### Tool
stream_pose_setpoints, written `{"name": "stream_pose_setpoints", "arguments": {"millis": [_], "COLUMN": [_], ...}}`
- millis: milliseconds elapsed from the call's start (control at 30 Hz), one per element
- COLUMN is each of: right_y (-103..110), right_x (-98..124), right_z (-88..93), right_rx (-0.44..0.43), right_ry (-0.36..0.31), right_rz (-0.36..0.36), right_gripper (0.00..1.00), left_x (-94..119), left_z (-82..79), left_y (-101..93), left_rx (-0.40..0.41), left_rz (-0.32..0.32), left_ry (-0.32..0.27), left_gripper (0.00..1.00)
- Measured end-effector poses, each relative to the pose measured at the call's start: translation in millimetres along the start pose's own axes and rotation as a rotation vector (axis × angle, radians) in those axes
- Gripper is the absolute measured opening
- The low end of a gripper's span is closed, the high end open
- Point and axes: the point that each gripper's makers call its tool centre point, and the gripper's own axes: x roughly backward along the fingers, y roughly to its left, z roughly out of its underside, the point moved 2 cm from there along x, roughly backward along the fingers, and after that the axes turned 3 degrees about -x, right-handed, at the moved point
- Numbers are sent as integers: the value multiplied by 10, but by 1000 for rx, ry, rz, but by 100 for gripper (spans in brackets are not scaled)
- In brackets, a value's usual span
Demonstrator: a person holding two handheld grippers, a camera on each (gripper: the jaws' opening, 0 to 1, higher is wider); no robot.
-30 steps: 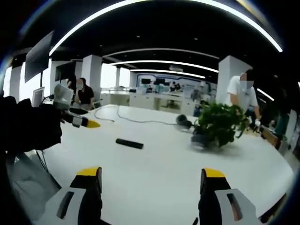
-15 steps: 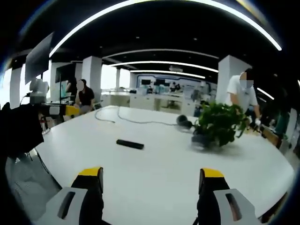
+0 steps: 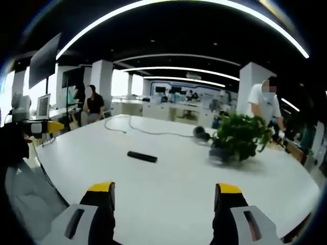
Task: Press the specified remote control buttons in sequence, fully releasing each button before pressing the next.
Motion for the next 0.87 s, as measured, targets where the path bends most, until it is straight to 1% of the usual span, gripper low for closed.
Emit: {"name": "stream_pose_setpoints", "arguments": {"millis": [67, 100, 133, 200, 233, 367, 433, 467, 533, 633, 800, 867], "right_y": [5, 5, 5, 8, 8, 2, 3, 4, 5, 12, 20, 23], "right_x": [-5, -7, -9, -12, -14, -22, -26, -28, -28, -28, -28, -29], "right_z": [11, 14, 19, 25, 30, 47, 58, 61, 67, 80, 89, 92], "right_rx": [3, 4, 5, 4, 3, 4, 7, 8, 11, 15, 26, 26], "right_ry": [7, 9, 13, 16, 20, 29, 36, 38, 41, 50, 56, 58], "right_rz": [-2, -2, -1, -4, -4, -1, 0, -1, 0, 0, 2, 2], "right_gripper": [77, 77, 77, 77, 76, 76, 75, 75, 75, 74, 73, 73], "left_x": [30, 47, 58, 73, 76, 61, 59, 55, 50, 63, 79, 79], "left_z": [49, 75, 81, 84, 86, 47, 79, 112, 129, 132, 134, 150], "left_y": [30, 71, 94, 114, 124, 127, 101, 91, 99, 101, 131, 138], "left_rx": [-6, -38, -53, -36, -24, -31, -32, -41, -58, -68, -96, -101], "left_rz": [-16, -43, -61, -75, -80, -86, -77, -76, -86, -87, -108, -111], "left_ry": [9, 27, 26, 6, 5, -10, 7, 30, 43, 44, 45, 56], "left_gripper": [100, 100, 100, 100, 100, 100, 100, 100, 100, 100, 100, 100]}}
